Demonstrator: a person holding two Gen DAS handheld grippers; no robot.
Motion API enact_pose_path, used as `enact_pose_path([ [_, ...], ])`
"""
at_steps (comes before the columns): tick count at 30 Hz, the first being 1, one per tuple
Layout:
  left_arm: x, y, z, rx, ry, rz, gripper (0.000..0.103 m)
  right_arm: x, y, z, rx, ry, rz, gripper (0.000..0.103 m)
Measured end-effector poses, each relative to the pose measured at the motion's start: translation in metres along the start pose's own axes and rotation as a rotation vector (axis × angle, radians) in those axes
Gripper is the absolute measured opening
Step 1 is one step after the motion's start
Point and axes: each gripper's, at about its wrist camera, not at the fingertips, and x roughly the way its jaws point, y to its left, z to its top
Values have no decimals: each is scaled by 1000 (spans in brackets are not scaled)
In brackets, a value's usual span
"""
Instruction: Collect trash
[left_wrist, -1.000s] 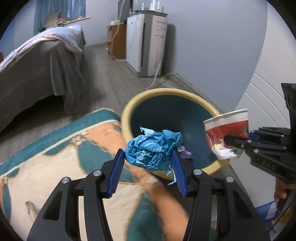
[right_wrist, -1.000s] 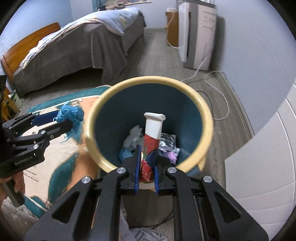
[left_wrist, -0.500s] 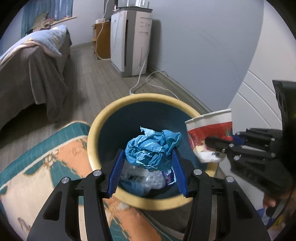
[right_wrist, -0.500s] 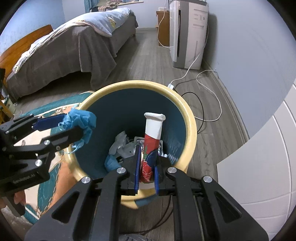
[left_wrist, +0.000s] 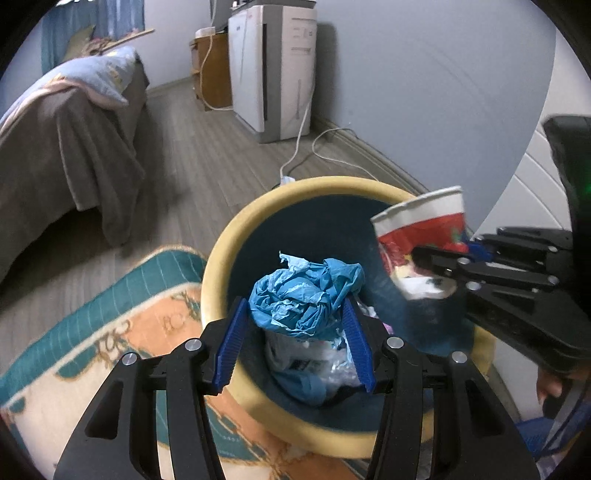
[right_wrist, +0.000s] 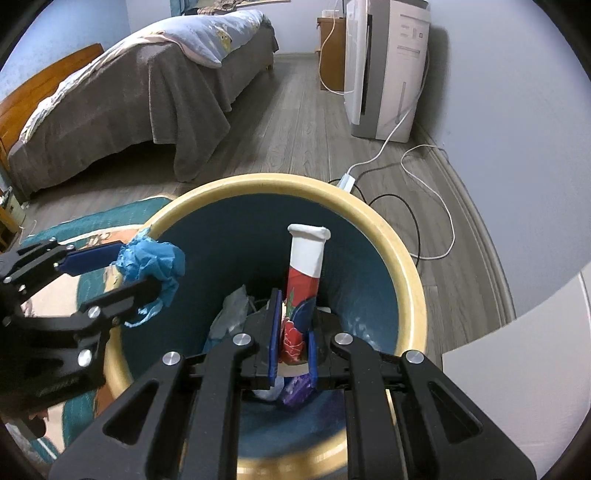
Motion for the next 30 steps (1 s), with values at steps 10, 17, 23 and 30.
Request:
enact_pose_path([
  [10,5,6,-2,-21,-2,5,71,25,-1,13,1,31,-12,16],
  [17,-6,5,-4,-39,-21,-15,81,17,-3,8,9,24,-21,34],
  [23,-25,9,-12,-66,-40,-8,83,-2,-7,0,5,5,-49,34],
  [30,-83,8,-15,-73,-64,15,94,-48,-6,-13,41,0,-46,53],
])
